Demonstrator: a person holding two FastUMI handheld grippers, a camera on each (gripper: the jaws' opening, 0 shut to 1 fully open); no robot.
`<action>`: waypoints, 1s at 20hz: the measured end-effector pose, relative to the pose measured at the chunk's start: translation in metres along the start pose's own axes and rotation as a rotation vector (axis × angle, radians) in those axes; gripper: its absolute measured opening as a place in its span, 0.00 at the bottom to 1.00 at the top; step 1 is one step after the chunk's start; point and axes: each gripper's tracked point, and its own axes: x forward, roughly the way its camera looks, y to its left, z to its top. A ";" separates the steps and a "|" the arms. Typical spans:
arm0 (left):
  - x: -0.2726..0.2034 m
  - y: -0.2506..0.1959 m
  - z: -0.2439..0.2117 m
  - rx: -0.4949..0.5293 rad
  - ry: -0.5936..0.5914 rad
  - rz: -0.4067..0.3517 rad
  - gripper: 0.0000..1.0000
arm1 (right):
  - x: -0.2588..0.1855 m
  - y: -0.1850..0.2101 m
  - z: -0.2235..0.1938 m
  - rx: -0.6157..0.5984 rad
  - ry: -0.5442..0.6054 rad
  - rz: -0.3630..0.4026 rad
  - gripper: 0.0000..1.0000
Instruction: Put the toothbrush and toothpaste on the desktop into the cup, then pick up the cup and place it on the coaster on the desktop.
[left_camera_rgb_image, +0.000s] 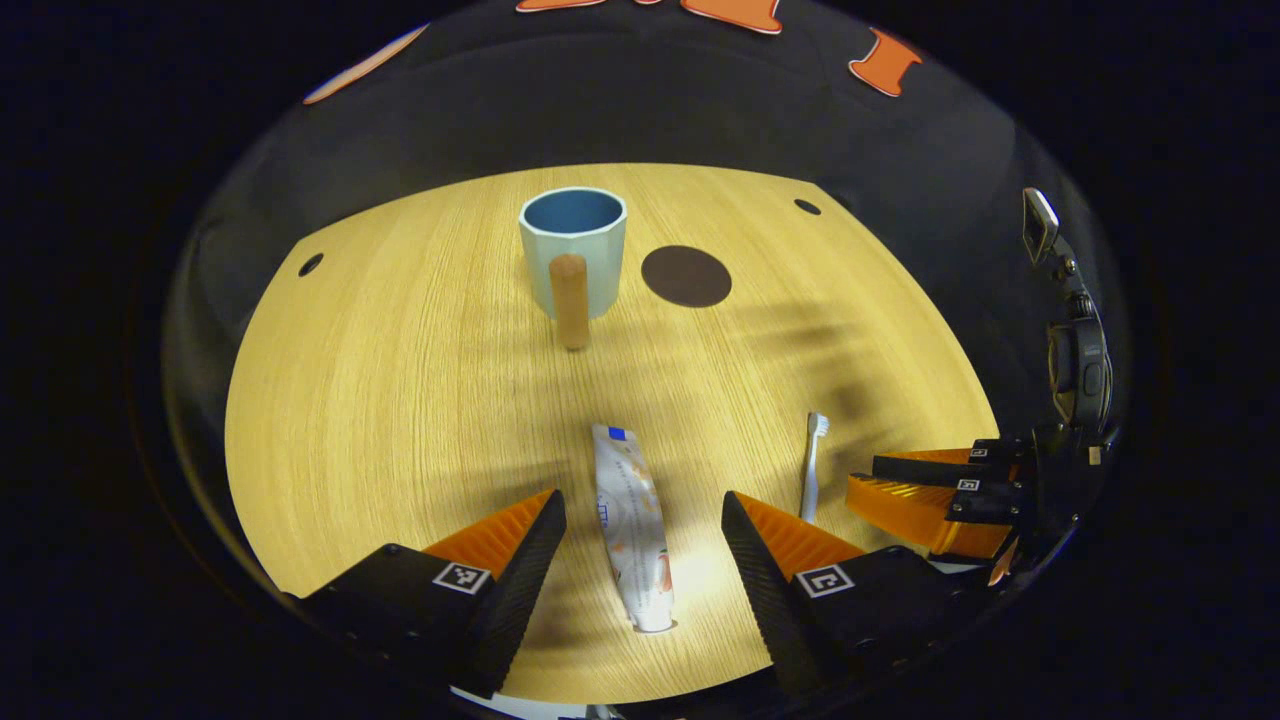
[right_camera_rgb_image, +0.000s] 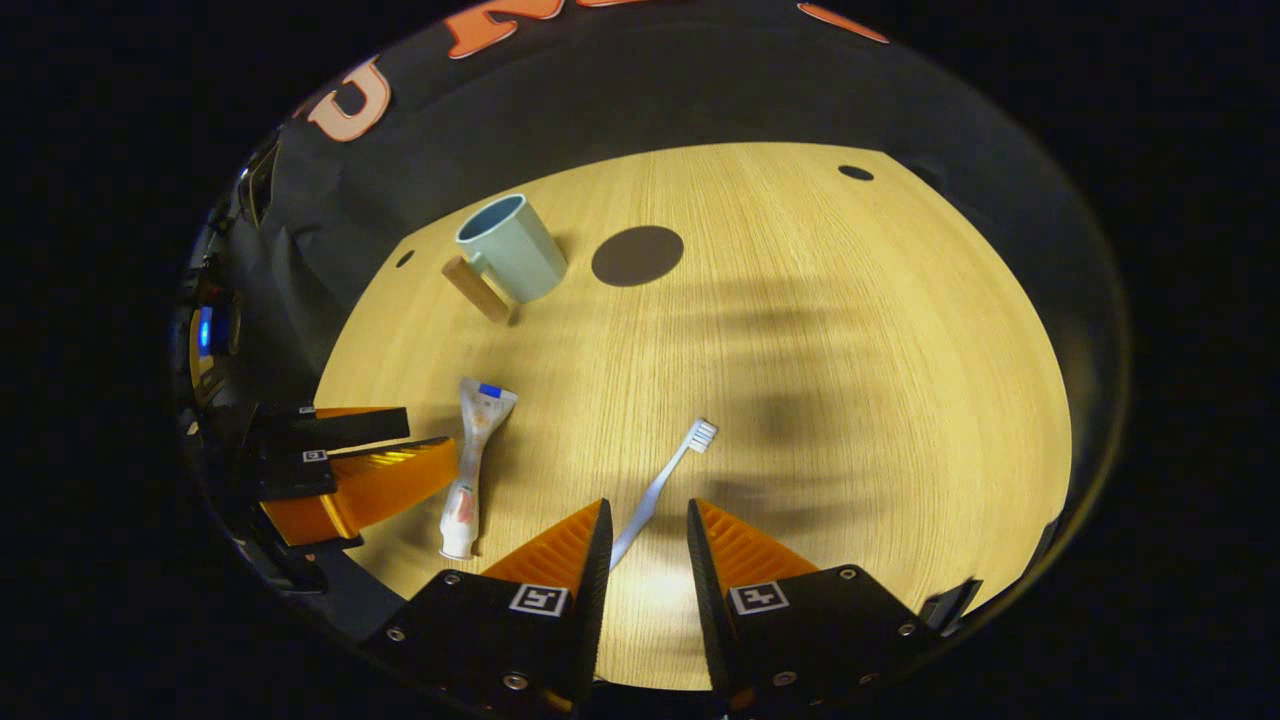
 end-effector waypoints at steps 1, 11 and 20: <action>0.005 0.000 -0.002 -0.006 0.016 0.000 0.95 | 0.005 0.000 -0.004 0.016 0.024 0.002 0.41; 0.020 0.002 -0.008 -0.065 0.119 -0.013 0.89 | 0.037 0.001 -0.004 0.014 0.057 -0.041 0.20; 0.040 -0.001 -0.035 -0.096 0.214 0.017 0.67 | 0.036 0.000 0.000 0.011 0.059 0.007 0.10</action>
